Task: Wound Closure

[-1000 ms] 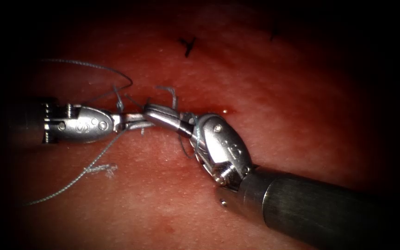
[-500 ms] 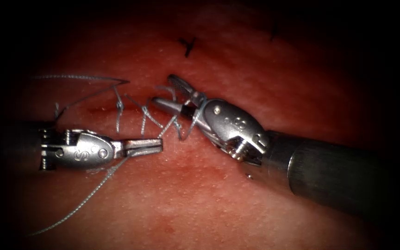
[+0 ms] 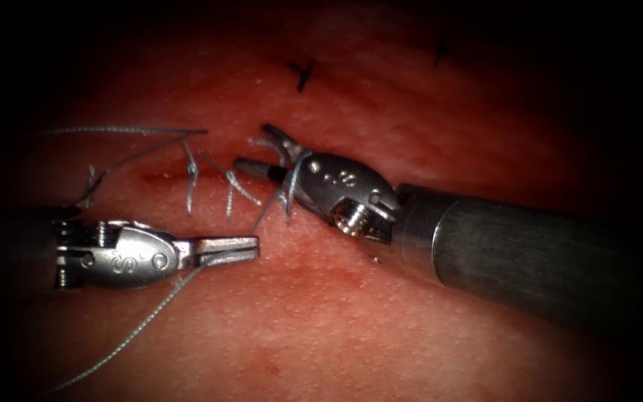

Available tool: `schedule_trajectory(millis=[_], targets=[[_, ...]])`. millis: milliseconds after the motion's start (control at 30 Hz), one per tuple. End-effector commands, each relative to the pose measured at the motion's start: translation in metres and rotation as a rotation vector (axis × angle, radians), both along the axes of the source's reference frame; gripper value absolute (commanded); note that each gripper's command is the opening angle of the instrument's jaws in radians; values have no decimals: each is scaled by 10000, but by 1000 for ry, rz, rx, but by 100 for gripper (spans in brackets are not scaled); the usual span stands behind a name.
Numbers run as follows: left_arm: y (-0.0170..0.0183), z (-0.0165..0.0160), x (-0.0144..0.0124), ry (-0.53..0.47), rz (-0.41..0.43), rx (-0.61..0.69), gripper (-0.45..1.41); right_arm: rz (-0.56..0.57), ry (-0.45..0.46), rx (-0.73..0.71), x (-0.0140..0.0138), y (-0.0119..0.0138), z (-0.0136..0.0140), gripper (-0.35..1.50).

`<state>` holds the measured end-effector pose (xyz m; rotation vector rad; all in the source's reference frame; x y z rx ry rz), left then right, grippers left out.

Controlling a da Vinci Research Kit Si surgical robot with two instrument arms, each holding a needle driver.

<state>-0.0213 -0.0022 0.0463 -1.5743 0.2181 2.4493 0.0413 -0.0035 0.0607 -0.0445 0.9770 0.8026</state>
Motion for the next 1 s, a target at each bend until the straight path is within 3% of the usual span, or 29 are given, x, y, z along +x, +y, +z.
schedule_trajectory(millis=[33, 400, 567, 667, 700, 800, 867, 1000], targets=[[3, 4, -7, -3, 0, -3, -45, 9, -13, 3, 7, 5, 1, 44], [-1, 4, -8, -9, 6, -5, -45, -23, -179, 68, 8, 17, 9, 41], [-8, 1, -9, -15, 11, -6, -45, -65, -290, 126, 12, 21, 13, 22], [-12, -3, -10, -17, 14, -5, -45, -74, -334, 160, 12, 23, 16, 20], [-12, -3, -10, -20, 15, -5, -45, -83, -336, 166, 13, 22, 17, 10], [-12, -4, -10, -21, 16, -4, -45, -138, -338, 194, 17, 16, 20, 5], [-11, -5, -9, -22, 17, -3, -45, -168, -318, 219, 19, 9, 22, -35], [-6, -7, -6, -26, 19, 1, -45, -200, -315, 241, 22, -3, 21, -35]])
